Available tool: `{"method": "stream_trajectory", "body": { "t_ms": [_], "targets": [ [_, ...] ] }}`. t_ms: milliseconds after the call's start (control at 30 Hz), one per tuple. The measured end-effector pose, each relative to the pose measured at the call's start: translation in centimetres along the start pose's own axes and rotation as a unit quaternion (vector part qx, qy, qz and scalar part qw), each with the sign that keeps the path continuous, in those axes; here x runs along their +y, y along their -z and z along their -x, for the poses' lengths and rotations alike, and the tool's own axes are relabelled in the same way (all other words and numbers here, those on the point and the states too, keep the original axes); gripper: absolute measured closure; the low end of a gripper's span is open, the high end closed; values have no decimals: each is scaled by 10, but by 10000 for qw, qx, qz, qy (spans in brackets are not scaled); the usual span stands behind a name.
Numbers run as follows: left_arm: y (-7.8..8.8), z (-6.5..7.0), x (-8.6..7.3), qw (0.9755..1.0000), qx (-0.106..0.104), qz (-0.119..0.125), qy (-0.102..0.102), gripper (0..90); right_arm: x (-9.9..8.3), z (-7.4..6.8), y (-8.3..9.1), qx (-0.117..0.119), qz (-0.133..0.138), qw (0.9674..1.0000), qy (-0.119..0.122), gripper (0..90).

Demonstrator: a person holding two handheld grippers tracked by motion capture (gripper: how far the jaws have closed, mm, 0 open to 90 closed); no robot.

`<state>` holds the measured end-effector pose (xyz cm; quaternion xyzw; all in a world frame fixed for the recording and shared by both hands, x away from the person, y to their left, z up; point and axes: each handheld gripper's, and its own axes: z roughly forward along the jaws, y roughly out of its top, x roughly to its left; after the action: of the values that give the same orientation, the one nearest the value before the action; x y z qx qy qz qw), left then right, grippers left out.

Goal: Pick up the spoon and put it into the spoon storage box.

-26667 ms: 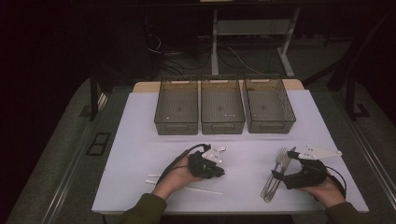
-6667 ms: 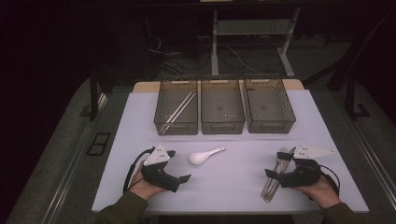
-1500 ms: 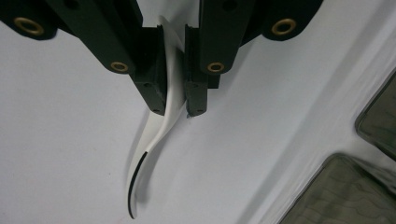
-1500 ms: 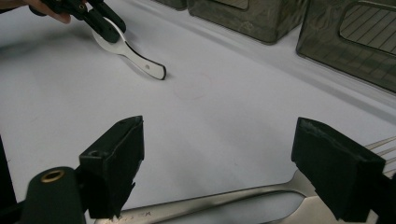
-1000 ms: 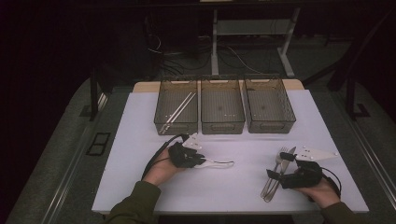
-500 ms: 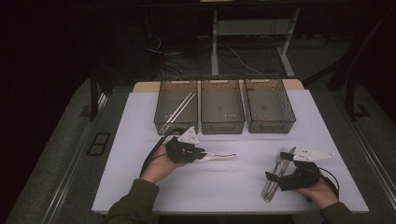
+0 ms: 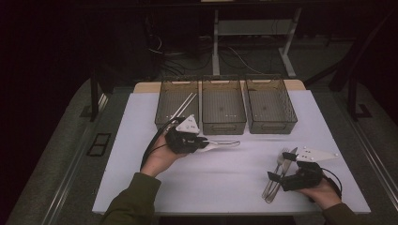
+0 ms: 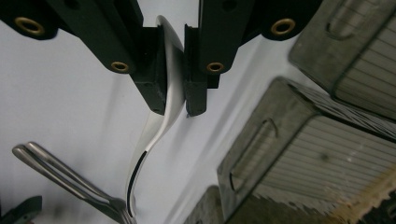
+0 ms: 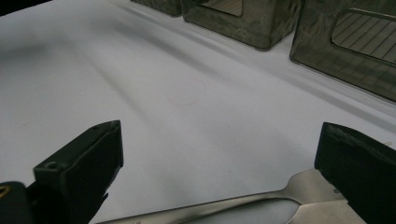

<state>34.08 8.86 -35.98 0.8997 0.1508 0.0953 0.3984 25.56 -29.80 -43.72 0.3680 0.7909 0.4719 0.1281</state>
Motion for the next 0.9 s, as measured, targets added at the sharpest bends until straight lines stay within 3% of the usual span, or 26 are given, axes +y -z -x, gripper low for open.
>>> {"method": "stream_trajectory", "body": {
  "t_ms": [100,433,700,900],
  "targets": [
    [4,-4,10,10000,66,48,-39,806,0,1,0,2,52,9999,116,12],
    [5,-26,43,9994,209,186,-204,806,0,0,1,-3,31,10000,4,12],
    [-4,-45,67,9989,333,196,-271,806,0,0,2,-6,59,10000,10,12],
    [-14,-61,80,9987,416,227,-211,806,0,0,2,2,68,10000,7,12]
  ]
}}
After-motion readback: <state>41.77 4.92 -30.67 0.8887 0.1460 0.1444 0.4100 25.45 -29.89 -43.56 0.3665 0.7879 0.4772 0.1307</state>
